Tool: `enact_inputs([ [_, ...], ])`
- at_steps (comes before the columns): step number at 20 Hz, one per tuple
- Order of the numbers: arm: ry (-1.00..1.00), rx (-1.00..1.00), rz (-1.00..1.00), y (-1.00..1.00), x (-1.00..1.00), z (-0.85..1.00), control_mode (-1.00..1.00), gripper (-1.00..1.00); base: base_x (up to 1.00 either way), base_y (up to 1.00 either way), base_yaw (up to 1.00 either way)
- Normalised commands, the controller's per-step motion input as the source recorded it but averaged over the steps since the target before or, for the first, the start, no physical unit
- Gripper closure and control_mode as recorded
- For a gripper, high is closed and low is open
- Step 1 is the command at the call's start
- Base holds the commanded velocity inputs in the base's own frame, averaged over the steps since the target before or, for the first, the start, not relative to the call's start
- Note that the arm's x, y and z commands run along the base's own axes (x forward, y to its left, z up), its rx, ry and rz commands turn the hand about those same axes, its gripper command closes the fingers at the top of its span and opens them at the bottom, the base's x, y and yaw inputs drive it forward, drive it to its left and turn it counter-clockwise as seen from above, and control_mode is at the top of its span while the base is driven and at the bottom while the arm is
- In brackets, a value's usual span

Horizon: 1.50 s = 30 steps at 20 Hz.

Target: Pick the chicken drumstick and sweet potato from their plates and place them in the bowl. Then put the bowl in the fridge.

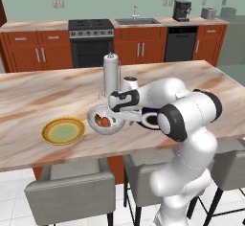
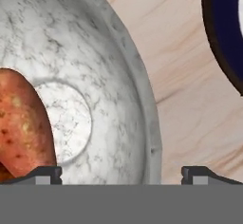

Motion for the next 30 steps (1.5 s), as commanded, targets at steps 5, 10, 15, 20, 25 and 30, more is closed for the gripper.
enact_inputs([
  [5, 0.00, 0.01, 0.00, 0.03, 0.04, -0.12, -1.00, 1.00, 0.00, 0.00, 0.00],
  [10, 0.00, 0.03, 0.00, 0.05, 0.00, -0.07, -1.00, 1.00, 0.00, 0.00, 0.00],
  [15, 0.00, 0.12, -0.01, 0.00, -0.09, 0.04, -1.00, 1.00, 0.00, 0.00, 0.00],
  [20, 0.00, 0.11, -0.03, -0.01, -0.21, 0.17, -1.00, 1.00, 0.00, 0.00, 0.00],
  [25, 0.00, 0.00, -0.09, -0.14, -0.26, 0.45, -1.00, 1.00, 0.00, 0.00, 0.00],
  [30, 0.00, 0.00, -0.08, -0.23, -0.31, 0.50, -1.00, 1.00, 0.00, 0.00, 0.00],
])
